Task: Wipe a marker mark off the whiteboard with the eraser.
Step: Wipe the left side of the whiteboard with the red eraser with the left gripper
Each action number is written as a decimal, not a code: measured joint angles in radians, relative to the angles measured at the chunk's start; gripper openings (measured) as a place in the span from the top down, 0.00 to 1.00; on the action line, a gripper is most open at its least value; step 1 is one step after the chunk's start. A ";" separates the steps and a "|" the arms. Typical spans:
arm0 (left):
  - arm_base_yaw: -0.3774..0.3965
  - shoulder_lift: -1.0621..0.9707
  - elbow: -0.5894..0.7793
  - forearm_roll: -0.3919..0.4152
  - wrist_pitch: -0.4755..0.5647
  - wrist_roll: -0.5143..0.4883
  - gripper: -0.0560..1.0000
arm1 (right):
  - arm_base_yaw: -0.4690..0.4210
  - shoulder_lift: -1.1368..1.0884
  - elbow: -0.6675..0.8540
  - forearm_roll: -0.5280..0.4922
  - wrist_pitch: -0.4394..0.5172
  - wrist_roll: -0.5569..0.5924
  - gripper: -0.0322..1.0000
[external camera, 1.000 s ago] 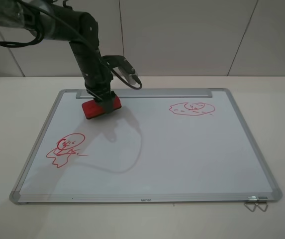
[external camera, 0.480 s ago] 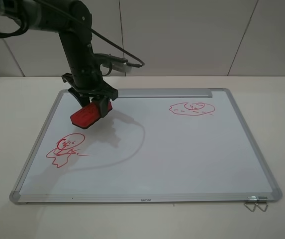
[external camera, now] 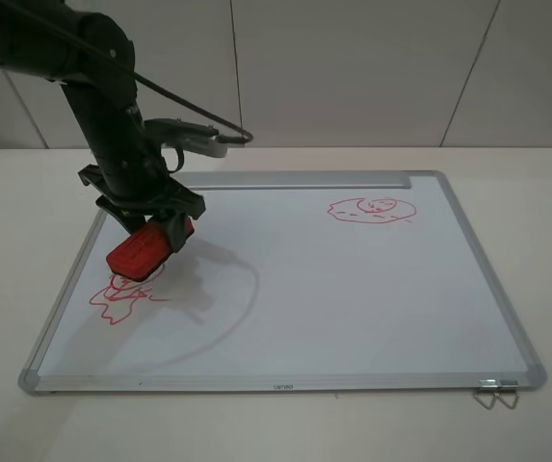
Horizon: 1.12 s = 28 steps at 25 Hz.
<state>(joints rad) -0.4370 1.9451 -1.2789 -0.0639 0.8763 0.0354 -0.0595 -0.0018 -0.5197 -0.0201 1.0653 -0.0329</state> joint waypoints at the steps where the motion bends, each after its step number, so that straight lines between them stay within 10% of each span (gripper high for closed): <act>1: 0.000 -0.016 0.044 0.001 -0.028 -0.008 0.40 | 0.000 0.000 0.000 0.000 0.000 0.000 0.28; 13: 0.097 -0.089 0.328 0.075 -0.223 -0.185 0.40 | 0.000 0.000 0.000 0.000 0.000 0.000 0.28; 28: 0.122 -0.047 0.354 0.113 -0.342 -0.276 0.40 | 0.000 0.000 0.000 0.000 0.000 0.000 0.28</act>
<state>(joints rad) -0.3147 1.8980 -0.9247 0.0491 0.5347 -0.2411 -0.0595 -0.0018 -0.5197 -0.0201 1.0653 -0.0329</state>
